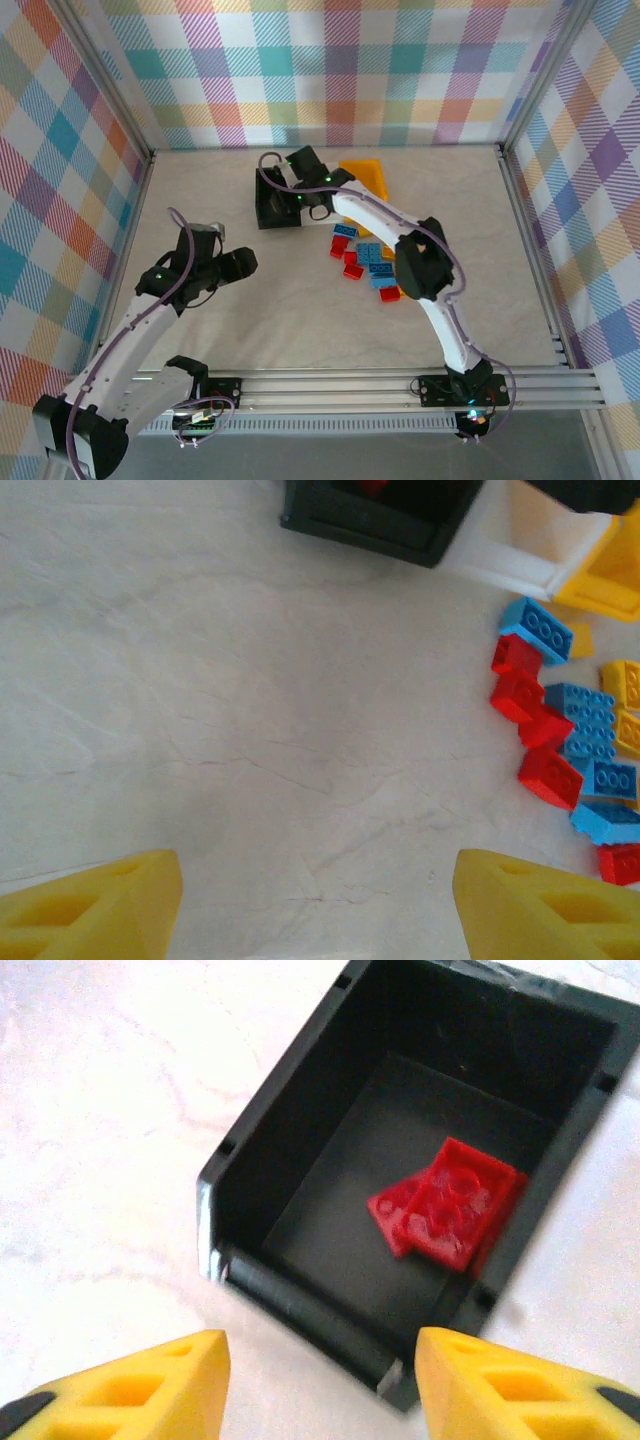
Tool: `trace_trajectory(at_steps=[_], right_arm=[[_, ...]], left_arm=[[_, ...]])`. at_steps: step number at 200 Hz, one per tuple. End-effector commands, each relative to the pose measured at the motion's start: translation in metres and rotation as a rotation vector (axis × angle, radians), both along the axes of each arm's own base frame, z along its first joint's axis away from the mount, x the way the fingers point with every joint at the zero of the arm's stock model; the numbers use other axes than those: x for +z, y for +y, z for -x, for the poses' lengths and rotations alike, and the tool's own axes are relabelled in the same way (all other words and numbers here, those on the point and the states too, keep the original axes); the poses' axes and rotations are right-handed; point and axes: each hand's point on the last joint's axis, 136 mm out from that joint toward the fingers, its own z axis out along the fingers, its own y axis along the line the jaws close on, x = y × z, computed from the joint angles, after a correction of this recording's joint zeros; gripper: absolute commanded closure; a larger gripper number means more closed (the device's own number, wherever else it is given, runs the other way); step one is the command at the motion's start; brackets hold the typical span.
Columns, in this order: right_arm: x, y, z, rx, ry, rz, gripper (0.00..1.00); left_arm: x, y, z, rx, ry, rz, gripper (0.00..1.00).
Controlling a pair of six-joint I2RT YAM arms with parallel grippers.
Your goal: Sort the legos into containers by color
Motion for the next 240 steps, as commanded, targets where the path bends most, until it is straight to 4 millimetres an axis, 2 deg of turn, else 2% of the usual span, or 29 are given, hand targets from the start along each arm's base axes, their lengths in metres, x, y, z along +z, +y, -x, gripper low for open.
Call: trace_trajectory(at_steps=[1, 35, 52, 59, 78, 96, 126, 179, 214, 240], right_arm=[[0.064, -0.034, 0.027, -0.061, -0.039, -0.080, 0.42], [0.041, -0.104, 0.078, -0.147, 0.048, -0.012, 0.34], [0.031, -0.138, 0.101, -0.199, 0.067, 0.030, 0.29], [0.032, -0.151, 0.109, -0.223, 0.069, 0.022, 0.27], [0.017, -0.183, 0.132, -0.278, 0.114, 0.005, 0.21], [0.001, -0.204, 0.148, -0.315, 0.154, 0.007, 0.18], [-0.011, -0.219, 0.165, -0.331, 0.178, 0.007, 0.17], [-0.019, -0.225, 0.171, -0.328, 0.196, -0.006, 0.17], [-0.021, -0.217, 0.170, -0.318, 0.215, -0.051, 0.17], [-0.030, -0.207, 0.167, -0.303, 0.255, -0.071, 0.17]], left_arm=[[-0.008, -0.035, -0.005, -0.090, 0.011, 0.044, 0.27], [-0.028, -0.091, -0.023, -0.222, 0.045, 0.013, 0.27], [-0.036, -0.127, -0.031, -0.301, 0.060, 0.014, 0.27], [-0.039, -0.142, -0.033, -0.334, 0.060, 0.011, 0.27], [-0.051, -0.179, -0.037, -0.424, 0.072, -0.004, 0.26], [-0.070, -0.206, -0.045, -0.479, 0.101, -0.010, 0.26], [-0.097, -0.231, -0.066, -0.512, 0.134, -0.035, 0.26], [-0.112, -0.239, -0.098, -0.513, 0.140, -0.169, 0.28], [-0.119, -0.228, -0.111, -0.510, 0.151, -0.270, 0.31], [-0.125, -0.216, -0.120, -0.493, 0.160, -0.308, 0.33]])
